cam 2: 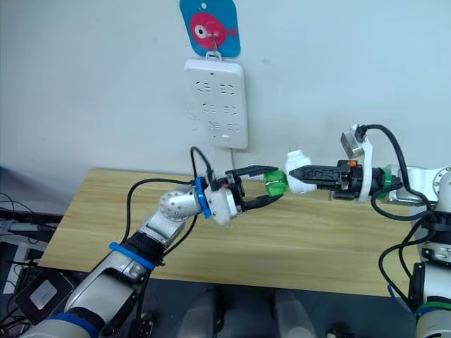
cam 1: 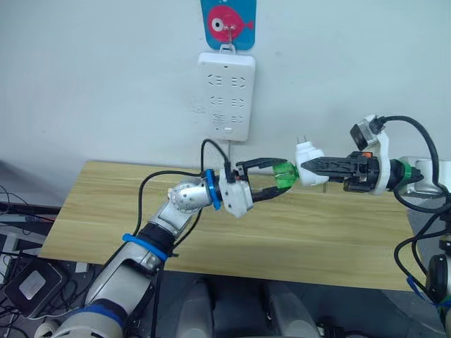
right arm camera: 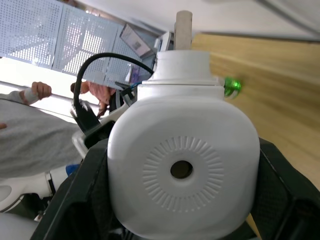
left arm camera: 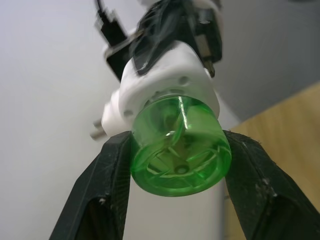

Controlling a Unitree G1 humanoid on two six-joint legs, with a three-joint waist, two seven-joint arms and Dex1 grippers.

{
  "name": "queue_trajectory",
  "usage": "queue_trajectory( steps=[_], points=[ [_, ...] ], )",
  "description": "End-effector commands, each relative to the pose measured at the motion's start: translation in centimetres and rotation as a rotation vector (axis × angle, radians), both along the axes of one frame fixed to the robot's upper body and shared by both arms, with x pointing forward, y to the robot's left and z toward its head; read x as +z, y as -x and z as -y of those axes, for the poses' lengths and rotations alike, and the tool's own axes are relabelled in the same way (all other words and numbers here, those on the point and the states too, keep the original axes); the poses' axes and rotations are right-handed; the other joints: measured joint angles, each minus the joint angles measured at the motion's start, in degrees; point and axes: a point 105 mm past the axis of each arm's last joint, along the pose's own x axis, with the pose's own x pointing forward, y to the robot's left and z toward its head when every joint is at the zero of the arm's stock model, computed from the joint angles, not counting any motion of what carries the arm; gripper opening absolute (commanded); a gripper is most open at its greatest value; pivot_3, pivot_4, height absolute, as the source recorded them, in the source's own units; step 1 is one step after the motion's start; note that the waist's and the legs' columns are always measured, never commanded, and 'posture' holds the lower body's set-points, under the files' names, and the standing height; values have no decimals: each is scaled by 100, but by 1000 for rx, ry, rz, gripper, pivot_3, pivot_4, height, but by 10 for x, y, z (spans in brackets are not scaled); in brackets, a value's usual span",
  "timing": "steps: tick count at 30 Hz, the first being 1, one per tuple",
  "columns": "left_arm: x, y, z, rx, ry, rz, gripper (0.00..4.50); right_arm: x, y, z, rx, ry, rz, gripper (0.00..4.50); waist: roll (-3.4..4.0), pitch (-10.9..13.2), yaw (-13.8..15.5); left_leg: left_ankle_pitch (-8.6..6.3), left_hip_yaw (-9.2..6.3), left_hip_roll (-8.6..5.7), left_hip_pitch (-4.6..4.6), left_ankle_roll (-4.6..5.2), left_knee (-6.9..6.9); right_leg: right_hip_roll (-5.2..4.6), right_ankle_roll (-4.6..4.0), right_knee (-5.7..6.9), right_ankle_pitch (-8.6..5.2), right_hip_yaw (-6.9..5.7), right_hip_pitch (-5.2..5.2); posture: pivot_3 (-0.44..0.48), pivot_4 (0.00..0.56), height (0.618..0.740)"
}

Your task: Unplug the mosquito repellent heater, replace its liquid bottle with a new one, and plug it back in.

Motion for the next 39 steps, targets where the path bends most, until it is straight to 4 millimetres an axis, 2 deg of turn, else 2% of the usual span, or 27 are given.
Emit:
queue_trajectory(
  steps=[1,2,5,7,9,11,13,14,18,22,24,27,32,34,36,39],
  points=[
    [35,-15,-20,-75,186,-626,2319,1,18,-8,107,13,4,3135,-1,0,-26,2,-10,0,0,3,0,2,0,2,-1,-6,1,-84,267,740],
    [31,-17,-23,-116,201,-814,2319,1,18,-9,112,18,7,3135,-1,0,-37,3,-17,-1,1,5,1,4,1,3,-2,-11,3,-84,267,740],
    [19,-18,-27,-215,231,-1192,2319,0,18,-12,117,22,10,3135,-3,1,-122,6,-28,-3,1,10,2,6,4,6,-4,-20,5,-82,268,740],
    [8,-13,-27,-292,226,-1375,2319,0,17,-12,115,21,11,3135,-3,2,-142,6,-29,-6,1,11,3,6,10,5,-7,-20,6,-87,269,740],
    [3,-7,-27,-345,222,-1475,2319,0,16,-12,112,23,11,3135,-4,2,-145,6,-28,-7,1,10,4,6,4,5,-3,-20,6,-91,270,740],
    [4,-6,-27,-383,248,-1539,2319,0,15,-12,107,25,10,3135,-4,2,-142,7,-28,-6,1,10,3,6,3,3,-3,-20,6,-94,270,740],
    [5,-6,-27,-402,282,-1566,3021,-1,14,-11,103,27,9,3135,-4,2,-140,7,-29,-6,1,9,3,6,3,1,-3,-20,6,-97,271,740],
    [6,-5,-27,-409,284,-1564,3187,-1,14,-11,101,25,8,3135,-4,3,-144,7,-28,-6,1,9,3,6,3,1,-3,-19,6,-97,271,740],
    [11,-5,-30,-389,288,-1531,4336,0,11,-8,81,7,3,3135,-4,2,-136,8,-24,-6,1,7,4,5,3,1,-3,-16,6,-94,270,740],
    [13,-9,-43,-296,277,-1447,4435,-2,6,-1,35,-10,-16,3135,-4,2,-135,9,-20,-7,1,6,5,3,3,0,-3,-14,7,-94,267,740],
    [15,-5,-54,-190,185,-1227,4435,-3,0,7,-10,-19,-31,3135,-4,3,-145,9,-19,-6,1,6,3,3,3,-1,-3,-13,6,-93,264,740],
    [13,1,-61,-72,31,-857,4435,-4,-6,16,-61,-37,-51,3135,-2,3,-146,18,-3,-5,6,-12,-11,4,2,-5,-2,1,1,-82,262,740],
    [0,-12,-69,184,-236,143,4435,-4,-15,22,-110,-49,-61,3135,-2,3,-16,18,20,-8,8,-11,-8,-4,1,-22,-1,15,5,-67,258,740],
    [1,-13,-71,229,-260,440,4435,-2,-15,18,-94,-59,-57,3135,-2,3,19,8,23,-8,6,6,-5,-5,2,-24,0,20,3,-64,255,740],
    [-2,-6,-66,199,-254,620,4435,0,-15,14,-77,-64,-51,3135,-2,3,42,7,24,-8,5,7,-5,-6,3,-24,1,23,1,-63,253,740],
    [-4,0,-58,176,-211,778,4435,4,-14,7,-53,-80,-39,3135,-2,3,45,5,28,-12,1,11,-6,-12,8,-29,3,26,1,-64,252,740]
  ],
)
